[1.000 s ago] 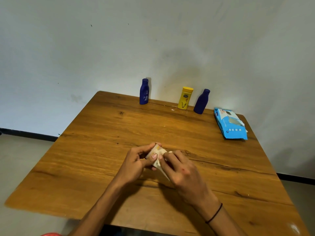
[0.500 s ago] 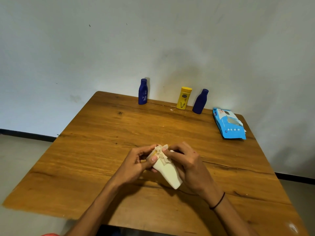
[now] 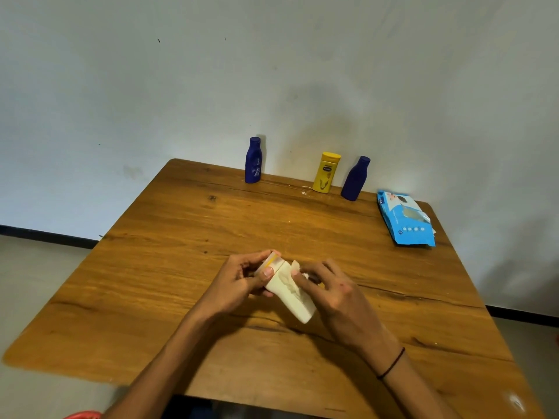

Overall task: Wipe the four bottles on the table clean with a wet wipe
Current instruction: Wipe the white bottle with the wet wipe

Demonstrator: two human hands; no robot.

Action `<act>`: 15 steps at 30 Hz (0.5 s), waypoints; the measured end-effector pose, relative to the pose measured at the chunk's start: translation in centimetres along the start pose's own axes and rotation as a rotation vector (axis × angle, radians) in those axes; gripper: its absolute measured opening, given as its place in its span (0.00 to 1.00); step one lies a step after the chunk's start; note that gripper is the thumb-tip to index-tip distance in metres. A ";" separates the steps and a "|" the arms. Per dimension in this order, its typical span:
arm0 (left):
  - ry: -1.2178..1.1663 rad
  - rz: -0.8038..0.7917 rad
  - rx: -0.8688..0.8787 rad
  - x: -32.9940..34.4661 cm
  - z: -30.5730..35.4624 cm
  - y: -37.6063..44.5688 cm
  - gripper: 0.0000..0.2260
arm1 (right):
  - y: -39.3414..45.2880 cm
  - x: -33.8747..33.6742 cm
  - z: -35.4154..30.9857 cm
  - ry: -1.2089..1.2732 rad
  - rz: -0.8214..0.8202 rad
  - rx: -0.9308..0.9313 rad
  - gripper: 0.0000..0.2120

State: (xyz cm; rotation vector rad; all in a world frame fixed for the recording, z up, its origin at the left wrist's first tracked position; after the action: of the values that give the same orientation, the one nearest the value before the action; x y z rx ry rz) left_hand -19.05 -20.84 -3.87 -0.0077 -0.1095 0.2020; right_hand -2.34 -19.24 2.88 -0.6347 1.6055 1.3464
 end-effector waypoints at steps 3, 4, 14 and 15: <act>0.008 0.055 0.020 -0.4 0.0 0.2 0.15 | 1.4 0.2 -1.8 -0.029 -0.003 -0.088 0.17; 0.009 0.083 0.029 -0.8 0.1 0.2 0.15 | 1.4 0.4 -2.4 -0.031 -0.015 -0.140 0.16; 0.035 0.187 0.031 -1.7 -0.9 1.6 0.19 | 1.5 2.0 2.0 0.016 0.003 0.178 0.22; 0.055 0.211 0.043 -1.6 -0.9 1.9 0.19 | 2.0 2.5 1.7 -0.015 0.008 0.197 0.23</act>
State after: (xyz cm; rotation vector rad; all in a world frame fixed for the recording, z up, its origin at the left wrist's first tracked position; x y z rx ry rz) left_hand -20.90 -19.30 -4.94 0.0176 -0.0490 0.4148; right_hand -4.56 -16.65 1.69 -0.4990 1.7047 1.1776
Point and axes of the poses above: each hand's wrist, its own y-axis towards the middle knuckle, its own x-axis out of the palm, z = x × y, the point moved 9 cm from there along y, towards the middle knuckle, and after that the axes turned 1 degree about z, right-handed, at the moved point
